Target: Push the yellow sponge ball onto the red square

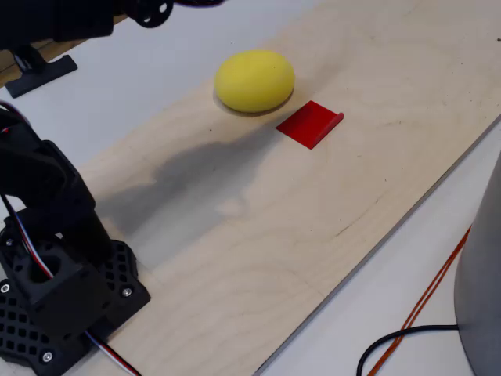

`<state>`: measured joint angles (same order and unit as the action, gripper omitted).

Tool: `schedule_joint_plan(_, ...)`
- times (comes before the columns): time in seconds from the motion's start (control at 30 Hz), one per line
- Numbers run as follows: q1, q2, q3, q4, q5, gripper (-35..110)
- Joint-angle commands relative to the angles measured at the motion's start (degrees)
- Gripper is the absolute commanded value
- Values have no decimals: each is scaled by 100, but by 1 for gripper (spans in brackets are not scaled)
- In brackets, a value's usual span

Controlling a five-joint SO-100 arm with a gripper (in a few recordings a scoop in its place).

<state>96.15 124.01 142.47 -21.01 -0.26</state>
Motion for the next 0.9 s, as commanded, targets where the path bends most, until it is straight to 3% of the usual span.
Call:
schedule_joint_plan(0.0,-229,-3366,-703,-2030,1020,3)
schedule_joint_plan(0.47,-615,-3111,-1002,-747,712,11)
schedule_joint_plan(0.87,-1046,-2373,-1978,2268,993,16)
